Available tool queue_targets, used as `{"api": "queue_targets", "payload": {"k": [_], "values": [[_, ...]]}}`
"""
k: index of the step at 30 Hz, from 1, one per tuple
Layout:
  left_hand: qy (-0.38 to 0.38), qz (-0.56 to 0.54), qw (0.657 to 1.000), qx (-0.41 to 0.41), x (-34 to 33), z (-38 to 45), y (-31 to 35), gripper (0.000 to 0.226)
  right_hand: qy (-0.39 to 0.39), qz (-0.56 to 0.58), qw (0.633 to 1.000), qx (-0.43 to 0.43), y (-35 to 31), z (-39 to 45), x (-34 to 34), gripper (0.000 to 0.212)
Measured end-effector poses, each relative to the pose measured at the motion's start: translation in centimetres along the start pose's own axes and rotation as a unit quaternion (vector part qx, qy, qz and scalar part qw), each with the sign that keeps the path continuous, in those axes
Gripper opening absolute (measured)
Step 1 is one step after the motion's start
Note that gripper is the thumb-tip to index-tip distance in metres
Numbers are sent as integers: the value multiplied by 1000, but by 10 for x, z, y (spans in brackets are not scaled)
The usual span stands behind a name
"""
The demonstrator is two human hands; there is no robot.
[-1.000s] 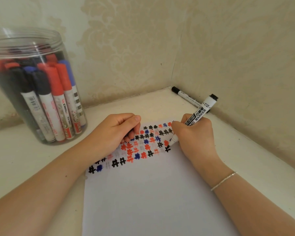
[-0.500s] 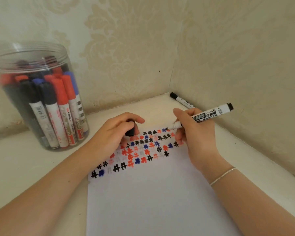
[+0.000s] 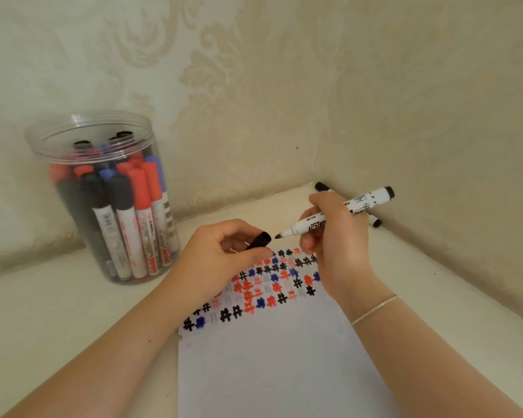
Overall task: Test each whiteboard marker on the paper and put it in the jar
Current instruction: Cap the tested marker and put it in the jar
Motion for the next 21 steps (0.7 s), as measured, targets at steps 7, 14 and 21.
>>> {"api": "queue_targets", "payload": {"k": [7, 14, 21], "values": [[-9, 14, 1000, -3, -2, 0, 0, 20, 4, -19, 1000, 4, 7, 0, 2, 9], [-25, 47, 998, -16, -2, -1, -2, 19, -45, -64, 997, -2, 13, -5, -5, 9], [-57, 69, 994, -59, -3, -3, -3, 18, -132, -45, 990, -4, 17, -3, -3, 20]]}}
Point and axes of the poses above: each hand's wrist, its own z-axis towards the middle knuckle, its own x-axis out of the back of the hand, y = z × x, the point moved 2 cm from there along z, towards the middle knuckle, and after that the axes turned 12 degrees about -z, right-handed, at the moved point
